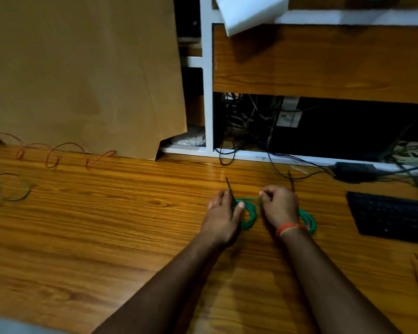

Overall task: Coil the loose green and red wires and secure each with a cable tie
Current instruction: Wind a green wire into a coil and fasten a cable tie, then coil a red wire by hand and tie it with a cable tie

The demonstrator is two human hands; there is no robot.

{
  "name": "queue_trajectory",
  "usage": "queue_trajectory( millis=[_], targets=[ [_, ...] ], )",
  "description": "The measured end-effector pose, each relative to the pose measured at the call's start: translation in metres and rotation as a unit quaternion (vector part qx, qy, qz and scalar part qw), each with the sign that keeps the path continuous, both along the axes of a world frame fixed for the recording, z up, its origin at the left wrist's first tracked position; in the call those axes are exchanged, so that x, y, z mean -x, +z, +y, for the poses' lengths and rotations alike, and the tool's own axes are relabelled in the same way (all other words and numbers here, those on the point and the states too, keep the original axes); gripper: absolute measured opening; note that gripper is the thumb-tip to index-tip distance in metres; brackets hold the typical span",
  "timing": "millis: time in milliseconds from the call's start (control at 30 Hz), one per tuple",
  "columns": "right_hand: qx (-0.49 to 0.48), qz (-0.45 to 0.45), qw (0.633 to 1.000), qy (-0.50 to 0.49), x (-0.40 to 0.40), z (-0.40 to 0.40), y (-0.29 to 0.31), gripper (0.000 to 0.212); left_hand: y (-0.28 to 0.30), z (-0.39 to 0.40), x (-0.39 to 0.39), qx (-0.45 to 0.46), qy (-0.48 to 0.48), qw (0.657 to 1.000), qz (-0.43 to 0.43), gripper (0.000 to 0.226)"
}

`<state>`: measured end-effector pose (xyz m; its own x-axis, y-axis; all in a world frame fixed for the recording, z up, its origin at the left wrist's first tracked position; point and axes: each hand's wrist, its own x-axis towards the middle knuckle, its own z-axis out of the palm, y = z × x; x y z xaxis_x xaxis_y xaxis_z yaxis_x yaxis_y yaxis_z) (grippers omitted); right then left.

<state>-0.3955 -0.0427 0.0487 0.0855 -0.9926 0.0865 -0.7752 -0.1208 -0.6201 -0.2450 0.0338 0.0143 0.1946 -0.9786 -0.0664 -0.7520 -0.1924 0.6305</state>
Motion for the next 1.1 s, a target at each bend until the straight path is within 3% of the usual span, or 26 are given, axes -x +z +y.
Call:
queue_trajectory(
  millis=[167,367,467,533,633,800,933,1100],
  targets=[
    [-0.105,0.058,0.992,0.048,0.002,-0.021,-0.001,0.011,-0.015,-0.012,0.013,-0.063,-0.08,0.986,-0.136,0.075],
    [-0.169,0.084,0.978,0.086,0.006,-0.035,-0.003,0.002,-0.028,-0.008,0.008,-0.045,-0.106,0.978,-0.174,0.086],
    [-0.189,0.1,0.973,0.089,0.002,-0.038,0.0,0.021,-0.032,-0.006,0.007,-0.021,-0.108,0.972,-0.206,0.105],
    [-0.211,0.106,0.968,0.089,-0.002,-0.039,0.001,0.029,-0.035,-0.006,0.006,0.001,-0.091,0.973,-0.213,0.099],
    [-0.237,0.07,0.966,0.072,-0.005,-0.039,0.005,0.028,-0.034,-0.006,0.004,0.005,-0.087,0.976,-0.2,0.087],
    [-0.228,0.025,0.97,0.078,-0.009,-0.035,0.01,0.039,-0.034,-0.004,-0.01,0.028,-0.107,0.979,-0.171,0.086],
    [-0.235,-0.056,0.969,0.049,-0.007,-0.037,0.007,0.029,-0.037,-0.006,-0.024,0.033,-0.142,0.976,-0.161,0.088],
    [-0.332,-0.204,0.92,-0.03,-0.021,-0.026,-0.012,0.026,-0.029,-0.002,-0.024,0.044,-0.132,0.982,-0.128,0.081]
  ],
)
